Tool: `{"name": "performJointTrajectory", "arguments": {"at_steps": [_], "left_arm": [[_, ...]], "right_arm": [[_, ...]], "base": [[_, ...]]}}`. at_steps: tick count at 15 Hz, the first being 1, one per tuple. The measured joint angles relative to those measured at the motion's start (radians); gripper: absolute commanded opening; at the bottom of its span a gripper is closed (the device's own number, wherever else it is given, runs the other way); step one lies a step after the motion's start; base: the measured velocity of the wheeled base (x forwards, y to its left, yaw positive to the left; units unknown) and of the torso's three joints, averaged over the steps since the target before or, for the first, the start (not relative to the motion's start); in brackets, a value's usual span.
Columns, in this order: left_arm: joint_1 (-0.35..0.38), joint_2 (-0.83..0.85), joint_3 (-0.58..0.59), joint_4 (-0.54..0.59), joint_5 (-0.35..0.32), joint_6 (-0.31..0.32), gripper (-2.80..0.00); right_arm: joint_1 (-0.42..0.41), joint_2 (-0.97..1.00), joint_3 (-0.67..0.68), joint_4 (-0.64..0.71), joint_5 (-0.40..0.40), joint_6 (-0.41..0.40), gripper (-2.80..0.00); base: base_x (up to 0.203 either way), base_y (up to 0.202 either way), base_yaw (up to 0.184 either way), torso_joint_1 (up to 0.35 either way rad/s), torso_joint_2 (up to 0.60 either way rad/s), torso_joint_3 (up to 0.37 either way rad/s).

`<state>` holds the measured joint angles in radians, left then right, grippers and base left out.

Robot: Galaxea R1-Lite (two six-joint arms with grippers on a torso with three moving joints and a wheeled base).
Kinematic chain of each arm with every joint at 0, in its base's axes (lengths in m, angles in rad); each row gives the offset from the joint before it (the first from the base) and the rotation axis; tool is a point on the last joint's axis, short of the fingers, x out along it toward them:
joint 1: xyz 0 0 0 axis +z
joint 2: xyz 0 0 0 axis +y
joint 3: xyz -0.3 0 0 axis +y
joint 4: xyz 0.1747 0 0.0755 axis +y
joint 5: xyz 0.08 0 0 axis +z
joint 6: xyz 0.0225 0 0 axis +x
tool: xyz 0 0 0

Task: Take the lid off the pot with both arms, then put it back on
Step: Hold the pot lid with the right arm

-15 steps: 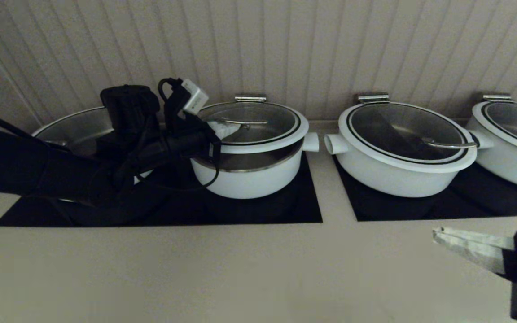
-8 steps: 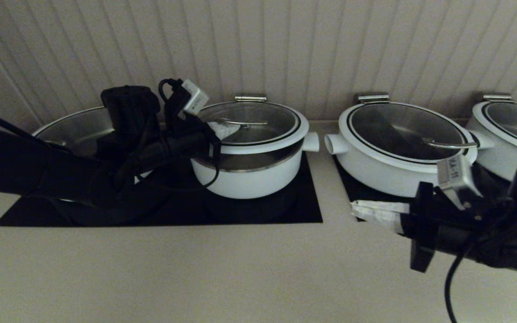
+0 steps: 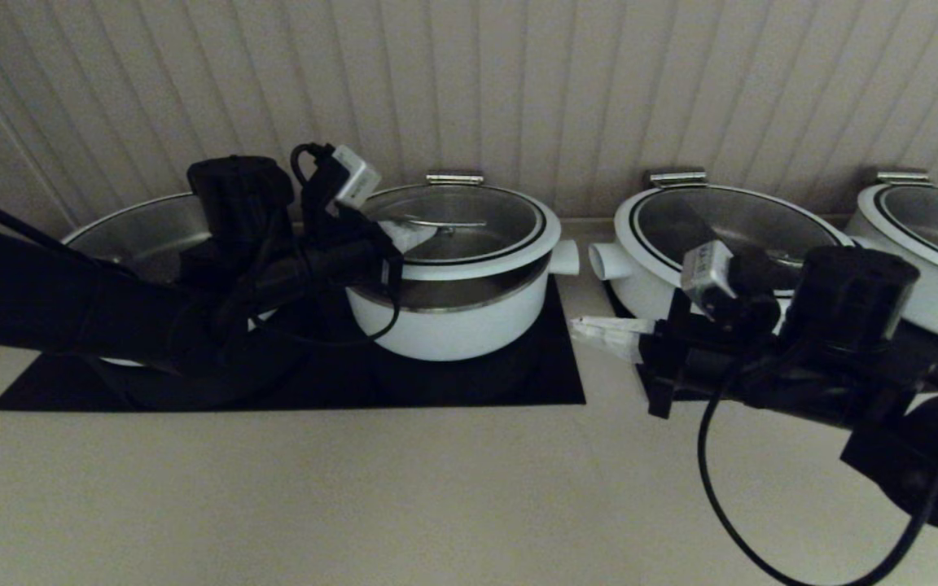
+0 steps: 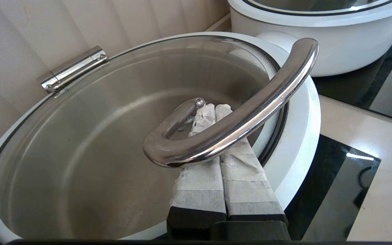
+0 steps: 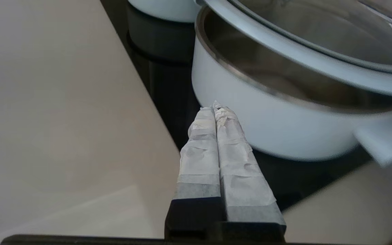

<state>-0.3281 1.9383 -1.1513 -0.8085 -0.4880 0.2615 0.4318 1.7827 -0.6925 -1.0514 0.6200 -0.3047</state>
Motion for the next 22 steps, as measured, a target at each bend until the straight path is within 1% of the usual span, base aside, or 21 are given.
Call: {"name": "performJointTrajectory", "arguments": {"at_steps": [4, 7, 10, 14, 17, 20, 22], "left_arm": [[0.001, 0.0, -0.001, 0.0, 0.0, 0.0, -2.8], [0.001, 0.0, -0.01, 0.002, 0.0, -0.001, -2.8], [0.002, 0.005, -0.05, 0.007, 0.0, -0.001, -2.8], [0.008, 0.012, -0.077, 0.011, 0.0, 0.001, -2.8], [0.008, 0.012, -0.079, 0.011, 0.0, 0.001, -2.8], [0.008, 0.013, -0.078, 0.01, 0.0, 0.001, -2.8], [0.008, 0.013, -0.077, 0.009, 0.0, 0.0, -2.8]], "right_arm": [[0.039, 0.108, -0.102, -0.061, -0.005, 0.017, -2.8], [0.071, 0.196, -0.19, -0.131, -0.029, 0.037, -2.8], [0.095, 0.248, -0.223, -0.139, -0.046, 0.04, -2.8], [0.103, 0.283, -0.231, -0.166, -0.052, 0.049, -2.8], [0.103, 0.306, -0.27, -0.175, -0.101, 0.052, -2.8], [0.099, 0.336, -0.345, -0.177, -0.188, 0.052, -2.8], [0.098, 0.356, -0.373, -0.177, -0.198, 0.059, -2.8]], "base": [[0.0, 0.0, 0.0, 0.0, 0.0, 0.0], [0.0, 0.0, 0.0, 0.0, 0.0, 0.0], [0.0, 0.0, 0.0, 0.0, 0.0, 0.0], [0.0, 0.0, 0.0, 0.0, 0.0, 0.0], [0.0, 0.0, 0.0, 0.0, 0.0, 0.0], [0.0, 0.0, 0.0, 0.0, 0.0, 0.0], [0.0, 0.0, 0.0, 0.0, 0.0, 0.0]]}}
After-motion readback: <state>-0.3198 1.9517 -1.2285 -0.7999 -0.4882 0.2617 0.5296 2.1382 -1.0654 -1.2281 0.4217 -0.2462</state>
